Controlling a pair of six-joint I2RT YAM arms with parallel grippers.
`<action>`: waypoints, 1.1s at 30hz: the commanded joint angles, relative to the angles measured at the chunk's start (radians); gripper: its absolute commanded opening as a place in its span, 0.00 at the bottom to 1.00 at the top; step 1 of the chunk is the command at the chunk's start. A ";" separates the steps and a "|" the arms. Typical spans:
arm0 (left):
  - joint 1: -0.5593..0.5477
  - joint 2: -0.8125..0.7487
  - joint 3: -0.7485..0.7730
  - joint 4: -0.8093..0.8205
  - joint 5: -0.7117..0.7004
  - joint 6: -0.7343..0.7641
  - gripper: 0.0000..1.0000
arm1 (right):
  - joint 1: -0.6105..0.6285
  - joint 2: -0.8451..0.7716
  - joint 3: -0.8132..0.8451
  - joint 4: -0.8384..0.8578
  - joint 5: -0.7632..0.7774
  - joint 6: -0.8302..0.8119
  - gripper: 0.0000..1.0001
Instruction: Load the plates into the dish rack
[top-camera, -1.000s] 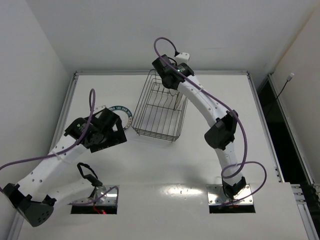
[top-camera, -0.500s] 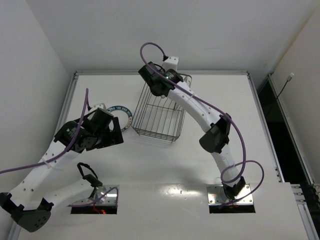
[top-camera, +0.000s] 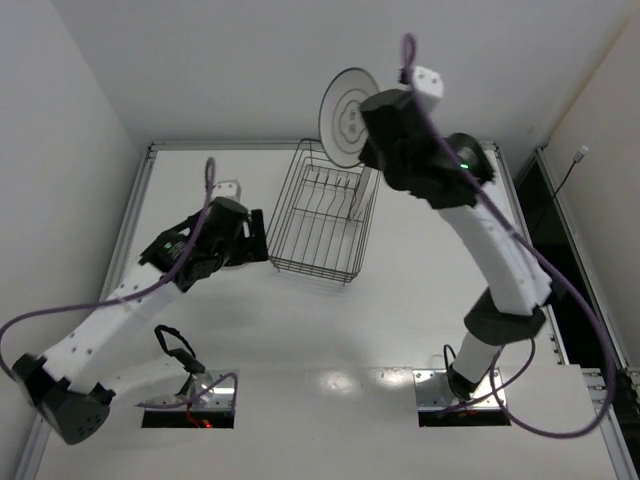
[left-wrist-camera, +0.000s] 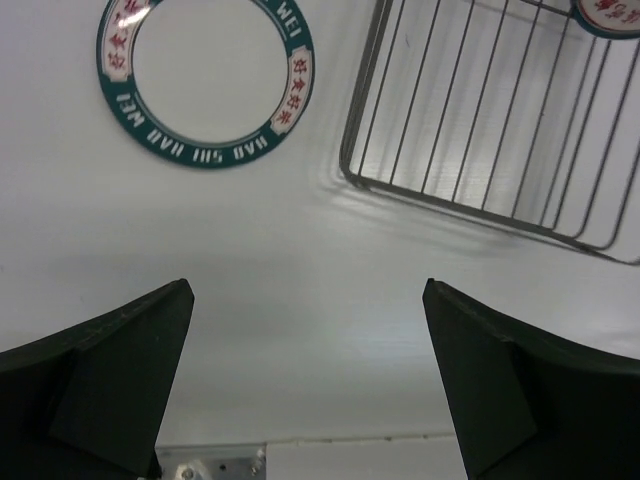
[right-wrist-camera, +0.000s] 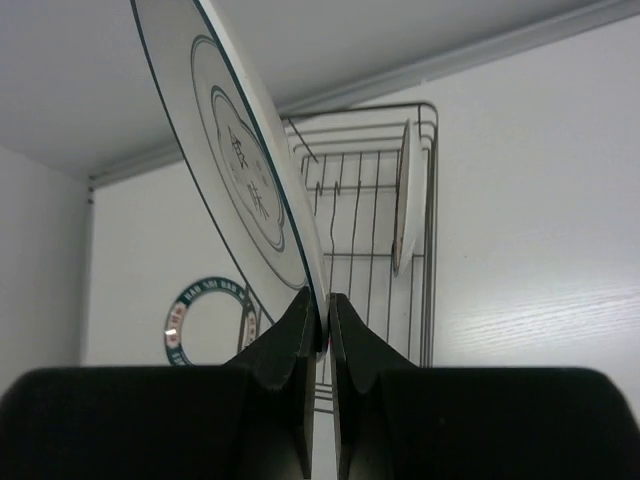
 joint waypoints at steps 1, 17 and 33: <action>-0.011 0.178 0.023 0.222 -0.022 0.126 1.00 | -0.013 -0.128 0.018 -0.035 0.014 -0.070 0.00; 0.123 0.804 0.397 0.335 0.113 0.283 1.00 | -0.013 -0.441 -0.188 -0.121 0.048 -0.089 0.00; 0.199 1.019 0.488 0.240 0.249 0.151 0.25 | -0.013 -0.430 -0.197 -0.216 0.048 -0.098 0.00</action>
